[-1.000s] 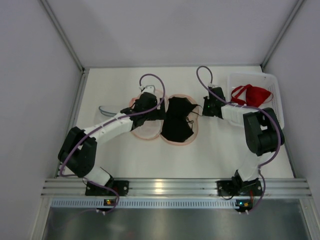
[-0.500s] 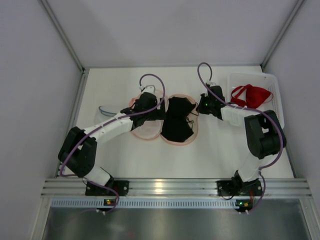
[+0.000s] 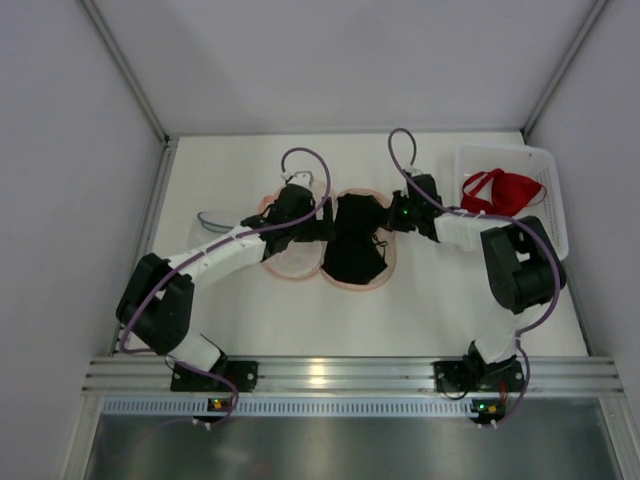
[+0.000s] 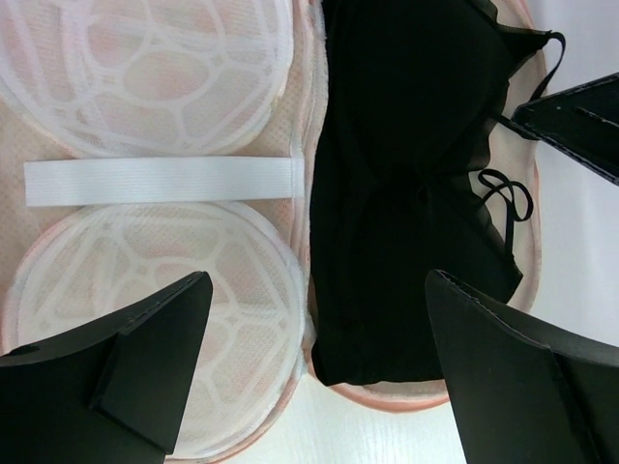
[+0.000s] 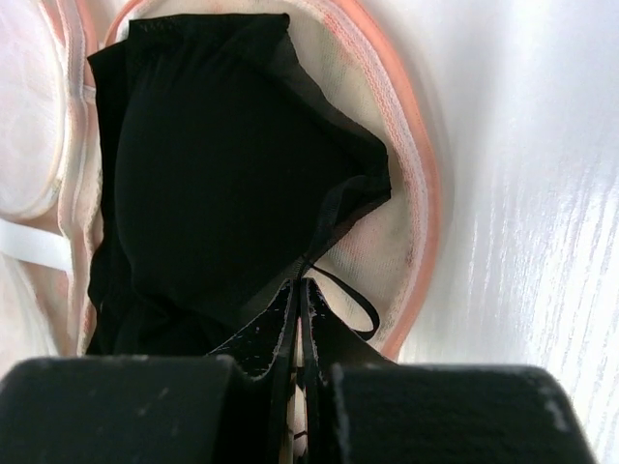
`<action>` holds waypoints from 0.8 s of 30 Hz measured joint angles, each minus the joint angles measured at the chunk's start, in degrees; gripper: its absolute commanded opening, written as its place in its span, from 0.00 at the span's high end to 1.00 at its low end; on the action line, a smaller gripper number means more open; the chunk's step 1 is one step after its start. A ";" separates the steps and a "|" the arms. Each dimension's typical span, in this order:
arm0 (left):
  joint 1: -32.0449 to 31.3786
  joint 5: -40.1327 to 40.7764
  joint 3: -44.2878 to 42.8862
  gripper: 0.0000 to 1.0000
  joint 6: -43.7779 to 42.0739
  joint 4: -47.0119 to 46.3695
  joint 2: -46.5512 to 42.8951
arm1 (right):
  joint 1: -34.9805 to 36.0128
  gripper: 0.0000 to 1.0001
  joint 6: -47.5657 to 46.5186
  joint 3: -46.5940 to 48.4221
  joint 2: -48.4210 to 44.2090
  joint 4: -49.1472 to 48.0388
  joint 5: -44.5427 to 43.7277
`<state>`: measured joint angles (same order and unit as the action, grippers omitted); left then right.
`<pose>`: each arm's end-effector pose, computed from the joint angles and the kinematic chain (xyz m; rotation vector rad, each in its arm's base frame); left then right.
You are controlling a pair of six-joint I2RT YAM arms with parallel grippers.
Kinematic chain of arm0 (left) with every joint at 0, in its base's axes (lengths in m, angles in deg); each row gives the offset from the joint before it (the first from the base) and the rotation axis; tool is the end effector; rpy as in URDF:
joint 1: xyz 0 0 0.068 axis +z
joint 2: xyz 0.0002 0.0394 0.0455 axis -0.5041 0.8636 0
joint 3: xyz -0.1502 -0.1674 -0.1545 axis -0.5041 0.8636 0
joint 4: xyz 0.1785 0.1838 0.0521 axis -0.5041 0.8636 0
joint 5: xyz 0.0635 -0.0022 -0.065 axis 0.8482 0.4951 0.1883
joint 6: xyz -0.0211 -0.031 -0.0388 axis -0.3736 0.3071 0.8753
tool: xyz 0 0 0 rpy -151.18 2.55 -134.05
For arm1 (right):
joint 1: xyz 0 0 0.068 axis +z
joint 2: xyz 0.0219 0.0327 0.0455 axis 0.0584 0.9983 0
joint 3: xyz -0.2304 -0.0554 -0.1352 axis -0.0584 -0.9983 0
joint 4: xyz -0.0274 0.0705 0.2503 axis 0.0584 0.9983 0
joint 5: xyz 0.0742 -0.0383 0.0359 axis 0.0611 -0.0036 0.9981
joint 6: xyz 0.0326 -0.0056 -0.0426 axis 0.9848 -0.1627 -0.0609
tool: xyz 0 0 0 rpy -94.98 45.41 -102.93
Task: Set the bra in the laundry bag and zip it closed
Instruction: Adjust the bra in the laundry bag.
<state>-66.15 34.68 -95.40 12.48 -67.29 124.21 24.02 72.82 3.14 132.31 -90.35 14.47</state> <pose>0.2757 -0.1936 0.2329 0.0449 2.3133 -0.4477 0.3417 0.1346 0.1650 0.0891 2.3762 0.5981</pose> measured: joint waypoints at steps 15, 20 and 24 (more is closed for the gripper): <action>-0.07 -2.19 0.00 0.02 -0.02 -0.24 0.26 | 0.70 0.98 0.07 -3.30 0.39 -0.44 -0.07; -0.37 -2.60 -0.24 0.02 -0.02 -0.44 0.74 | 1.07 0.97 0.13 -3.61 0.39 -1.53 1.40; -0.72 -2.60 -0.33 0.02 -0.02 -0.52 1.25 | 2.14 0.97 0.96 -3.58 0.61 -3.04 2.69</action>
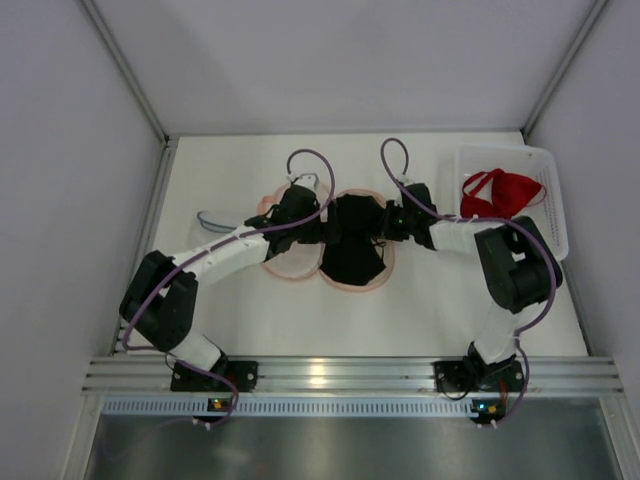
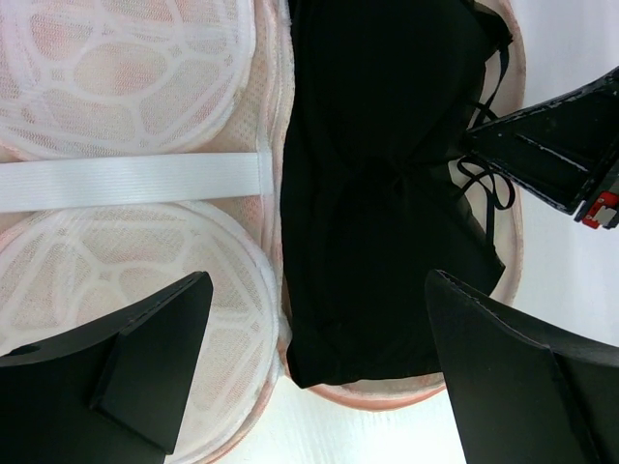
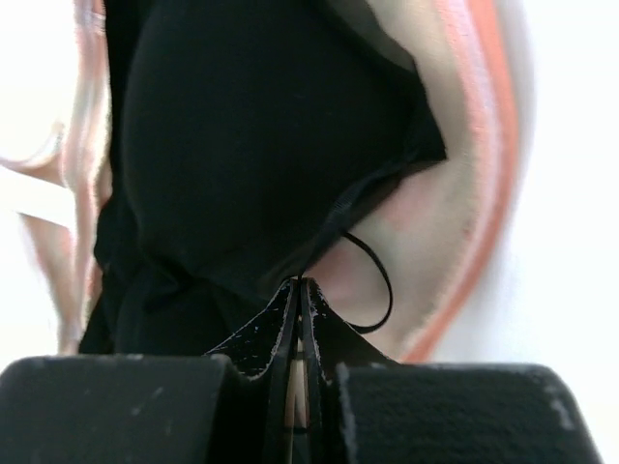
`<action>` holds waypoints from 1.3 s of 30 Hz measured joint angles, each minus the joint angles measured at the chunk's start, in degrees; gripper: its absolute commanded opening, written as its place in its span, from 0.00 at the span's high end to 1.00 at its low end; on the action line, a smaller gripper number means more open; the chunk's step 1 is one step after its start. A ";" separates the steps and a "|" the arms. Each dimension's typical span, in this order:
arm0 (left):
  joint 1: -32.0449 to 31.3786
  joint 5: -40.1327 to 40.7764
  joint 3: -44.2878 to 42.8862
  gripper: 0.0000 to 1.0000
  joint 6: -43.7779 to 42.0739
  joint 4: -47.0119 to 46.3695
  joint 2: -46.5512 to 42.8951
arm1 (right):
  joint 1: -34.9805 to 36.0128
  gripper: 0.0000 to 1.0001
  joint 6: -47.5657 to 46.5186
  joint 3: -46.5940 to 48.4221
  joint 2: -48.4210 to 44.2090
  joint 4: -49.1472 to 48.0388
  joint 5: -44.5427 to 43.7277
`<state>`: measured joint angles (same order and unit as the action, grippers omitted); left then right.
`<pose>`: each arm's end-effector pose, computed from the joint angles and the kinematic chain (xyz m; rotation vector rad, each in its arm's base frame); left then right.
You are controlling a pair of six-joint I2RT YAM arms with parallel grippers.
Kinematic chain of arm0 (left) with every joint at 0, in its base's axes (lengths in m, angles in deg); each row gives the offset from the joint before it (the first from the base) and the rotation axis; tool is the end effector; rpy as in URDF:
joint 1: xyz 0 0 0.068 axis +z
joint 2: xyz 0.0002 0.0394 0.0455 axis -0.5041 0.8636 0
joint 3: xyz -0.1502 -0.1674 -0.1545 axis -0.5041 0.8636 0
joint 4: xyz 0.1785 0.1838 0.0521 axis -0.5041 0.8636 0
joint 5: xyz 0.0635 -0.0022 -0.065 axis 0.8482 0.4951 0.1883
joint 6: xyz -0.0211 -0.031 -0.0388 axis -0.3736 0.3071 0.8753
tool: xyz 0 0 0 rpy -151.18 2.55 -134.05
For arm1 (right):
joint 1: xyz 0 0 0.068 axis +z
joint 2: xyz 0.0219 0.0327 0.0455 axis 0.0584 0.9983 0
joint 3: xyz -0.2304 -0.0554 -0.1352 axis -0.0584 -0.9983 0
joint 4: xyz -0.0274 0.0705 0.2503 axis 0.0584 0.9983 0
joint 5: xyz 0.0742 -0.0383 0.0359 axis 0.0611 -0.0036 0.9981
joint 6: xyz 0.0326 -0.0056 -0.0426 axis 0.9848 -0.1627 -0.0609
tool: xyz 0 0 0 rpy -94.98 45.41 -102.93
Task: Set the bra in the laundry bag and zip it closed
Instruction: Adjust the bra in the laundry bag.
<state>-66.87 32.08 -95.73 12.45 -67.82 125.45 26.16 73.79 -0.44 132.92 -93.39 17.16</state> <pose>0.2756 -0.2008 0.2285 0.0854 2.3338 -0.4972 0.3273 0.1452 0.1477 0.0435 2.4132 0.6693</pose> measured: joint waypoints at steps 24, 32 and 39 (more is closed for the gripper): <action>-0.13 0.04 -0.04 0.02 -0.02 -0.09 0.00 | 0.63 0.35 -2.64 1.57 -2.47 5.14 -3.82; -0.22 0.04 -0.04 0.02 -0.02 -0.17 0.00 | 0.66 0.28 -4.70 6.27 -5.64 12.46 -4.17; -0.22 0.48 -0.04 0.02 -0.02 -0.46 0.00 | 0.72 0.23 -6.29 7.98 -5.77 15.72 -6.78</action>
<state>-67.09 32.56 -95.77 12.43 -68.28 125.45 26.88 67.49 7.54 127.15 -77.67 10.38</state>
